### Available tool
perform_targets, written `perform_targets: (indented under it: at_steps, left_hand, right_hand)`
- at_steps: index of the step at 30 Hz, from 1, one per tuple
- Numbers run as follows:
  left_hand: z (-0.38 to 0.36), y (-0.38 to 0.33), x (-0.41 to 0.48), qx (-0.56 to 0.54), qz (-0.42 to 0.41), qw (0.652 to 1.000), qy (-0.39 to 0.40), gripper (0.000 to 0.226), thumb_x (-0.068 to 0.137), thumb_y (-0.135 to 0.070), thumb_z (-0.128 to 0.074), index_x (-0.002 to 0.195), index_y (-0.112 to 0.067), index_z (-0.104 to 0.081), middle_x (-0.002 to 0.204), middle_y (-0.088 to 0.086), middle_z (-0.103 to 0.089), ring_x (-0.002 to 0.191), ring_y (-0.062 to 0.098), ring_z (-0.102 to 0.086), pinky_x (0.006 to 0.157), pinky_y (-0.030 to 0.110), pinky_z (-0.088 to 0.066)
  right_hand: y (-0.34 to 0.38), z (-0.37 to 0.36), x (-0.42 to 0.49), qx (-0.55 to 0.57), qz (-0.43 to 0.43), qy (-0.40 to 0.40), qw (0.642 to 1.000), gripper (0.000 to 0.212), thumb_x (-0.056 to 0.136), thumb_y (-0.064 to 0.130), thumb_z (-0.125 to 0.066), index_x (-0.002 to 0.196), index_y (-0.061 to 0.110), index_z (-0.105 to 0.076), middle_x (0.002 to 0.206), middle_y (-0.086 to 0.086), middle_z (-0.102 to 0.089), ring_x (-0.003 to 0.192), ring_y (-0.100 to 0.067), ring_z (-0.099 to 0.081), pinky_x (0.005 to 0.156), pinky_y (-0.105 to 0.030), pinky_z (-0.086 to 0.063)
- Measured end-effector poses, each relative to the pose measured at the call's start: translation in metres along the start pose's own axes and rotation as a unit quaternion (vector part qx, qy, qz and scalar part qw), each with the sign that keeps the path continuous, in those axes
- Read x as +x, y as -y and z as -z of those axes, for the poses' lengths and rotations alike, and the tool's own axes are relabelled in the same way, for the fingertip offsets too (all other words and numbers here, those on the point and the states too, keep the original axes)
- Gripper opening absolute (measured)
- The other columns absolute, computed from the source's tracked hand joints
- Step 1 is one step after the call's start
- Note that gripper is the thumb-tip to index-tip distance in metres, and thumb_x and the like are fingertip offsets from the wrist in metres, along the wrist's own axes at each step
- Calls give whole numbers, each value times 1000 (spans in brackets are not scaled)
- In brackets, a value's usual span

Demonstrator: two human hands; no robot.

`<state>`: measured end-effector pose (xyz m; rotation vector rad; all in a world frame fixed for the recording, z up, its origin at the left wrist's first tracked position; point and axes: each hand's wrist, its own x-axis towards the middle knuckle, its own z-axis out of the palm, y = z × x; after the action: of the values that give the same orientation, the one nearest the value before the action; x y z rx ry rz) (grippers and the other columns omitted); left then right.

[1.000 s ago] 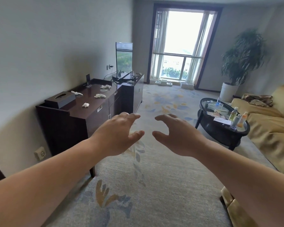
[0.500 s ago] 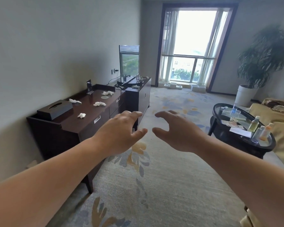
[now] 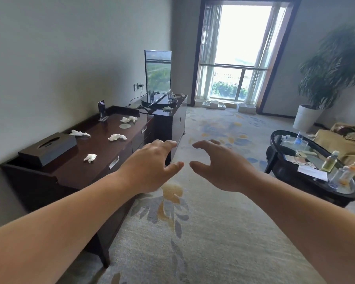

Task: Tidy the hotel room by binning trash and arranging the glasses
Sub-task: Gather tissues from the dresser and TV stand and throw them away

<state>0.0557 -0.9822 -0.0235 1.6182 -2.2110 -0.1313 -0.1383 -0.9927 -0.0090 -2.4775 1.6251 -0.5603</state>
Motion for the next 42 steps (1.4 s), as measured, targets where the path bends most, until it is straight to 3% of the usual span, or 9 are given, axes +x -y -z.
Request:
perform_targets:
  at_steps: [9, 18, 25, 31, 38, 42]
  left_hand:
    - [-10, 49, 90, -18, -5, 1000, 5, 62, 92, -56, -41, 147, -31, -27, 151, -7, -34, 138, 12, -32, 109, 34, -29]
    - [-37, 67, 198, 3, 41, 999, 1, 58, 94, -54, -41, 146, -32, -26, 150, -6, -34, 138, 14, -31, 107, 35, -30]
    - [-50, 88, 272, 30, 91, 995, -2, 57, 94, -54, -40, 145, -33, -27, 150, -4, -34, 138, 15, -30, 106, 35, -29]
    - [-52, 138, 310, 47, 128, 991, -4, 58, 93, -56, -39, 145, -34, -28, 150, -6, -34, 138, 13, -30, 107, 35, -29]
    - [-46, 229, 353, 61, 152, 986, -19, 58, 93, -55, -40, 144, -31, -30, 147, -6, -37, 136, 15, -33, 108, 38, -33]
    - [-28, 281, 379, 63, 167, 983, -34, 57, 93, -54, -41, 143, -31, -31, 144, -5, -40, 133, 15, -36, 104, 35, -33]
  right_hand:
    - [-26, -18, 94, -8, -5, 6, 1000, 57, 91, 51, -52, 143, 29, -38, 145, 8, -41, 128, -14, -43, 86, -24, -33]
    - [-95, -23, 200, -1, 35, 19, 999, 58, 92, 51, -50, 145, 33, -34, 149, 10, -37, 130, -13, -42, 85, -23, -31]
    - [-139, -32, 292, 34, 75, 41, 996, 58, 91, 50, -52, 143, 31, -37, 147, 7, -39, 127, -15, -46, 93, -28, -41]
    - [-141, -63, 359, 42, 103, 68, 991, 57, 92, 49, -52, 144, 31, -37, 149, 7, -37, 123, -15, -49, 86, -22, -38]
    - [-113, -104, 454, 42, 133, 84, 987, 55, 92, 48, -52, 142, 31, -38, 146, 7, -40, 117, -13, -51, 92, -26, -46]
    - [-90, -121, 513, 26, 157, 89, 983, 55, 90, 50, -51, 141, 32, -39, 144, 10, -42, 123, -13, -48, 96, -27, -42]
